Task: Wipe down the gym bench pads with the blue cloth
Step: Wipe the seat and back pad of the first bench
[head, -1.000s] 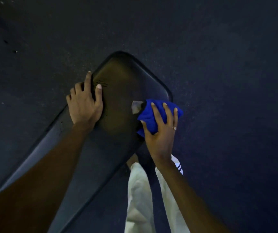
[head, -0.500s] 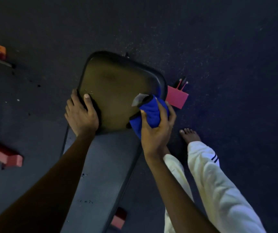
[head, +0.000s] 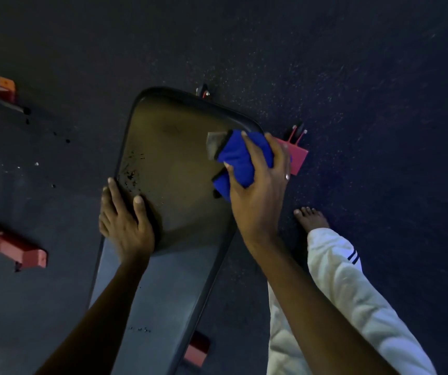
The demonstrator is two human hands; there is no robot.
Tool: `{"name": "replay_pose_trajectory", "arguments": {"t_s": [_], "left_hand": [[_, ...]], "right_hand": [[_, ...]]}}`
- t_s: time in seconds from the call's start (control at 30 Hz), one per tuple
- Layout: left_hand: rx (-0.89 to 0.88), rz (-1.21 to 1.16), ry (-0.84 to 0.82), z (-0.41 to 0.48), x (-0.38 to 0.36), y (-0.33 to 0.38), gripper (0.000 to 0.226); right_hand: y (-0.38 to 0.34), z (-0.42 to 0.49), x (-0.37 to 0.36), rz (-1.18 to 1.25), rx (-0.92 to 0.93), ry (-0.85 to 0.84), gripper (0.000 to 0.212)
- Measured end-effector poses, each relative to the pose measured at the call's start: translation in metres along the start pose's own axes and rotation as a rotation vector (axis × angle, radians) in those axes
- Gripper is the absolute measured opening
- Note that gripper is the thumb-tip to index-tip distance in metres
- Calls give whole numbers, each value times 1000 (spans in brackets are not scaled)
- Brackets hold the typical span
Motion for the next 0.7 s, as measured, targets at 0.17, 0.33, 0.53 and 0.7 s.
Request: {"name": "replay_pose_trajectory", "arguments": {"t_s": [0.17, 0.33, 0.53, 0.7], "left_hand": [[29, 16, 1, 3, -1, -2, 67], [19, 25, 16, 4, 0, 1, 67], [-5, 10, -17, 1, 1, 0, 67], [-104, 27, -235, 14, 6, -14, 75]], "right_hand": [[-16, -2, -22, -475, 174, -265, 74], [-30, 27, -29, -618, 381, -337, 71], [-46, 22, -46, -693, 396, -377, 74], [-65, 63, -56, -811, 417, -347, 59]]}}
Point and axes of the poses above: each hand's wrist, its own z-axis towards the middle knuckle, its own x-axis out of the back of the hand, y = z × x, the point moved 9 cm from there along z, towards the middle knuckle, and after that the axes turned 3 degrees about -y, right-handed, at the moved point
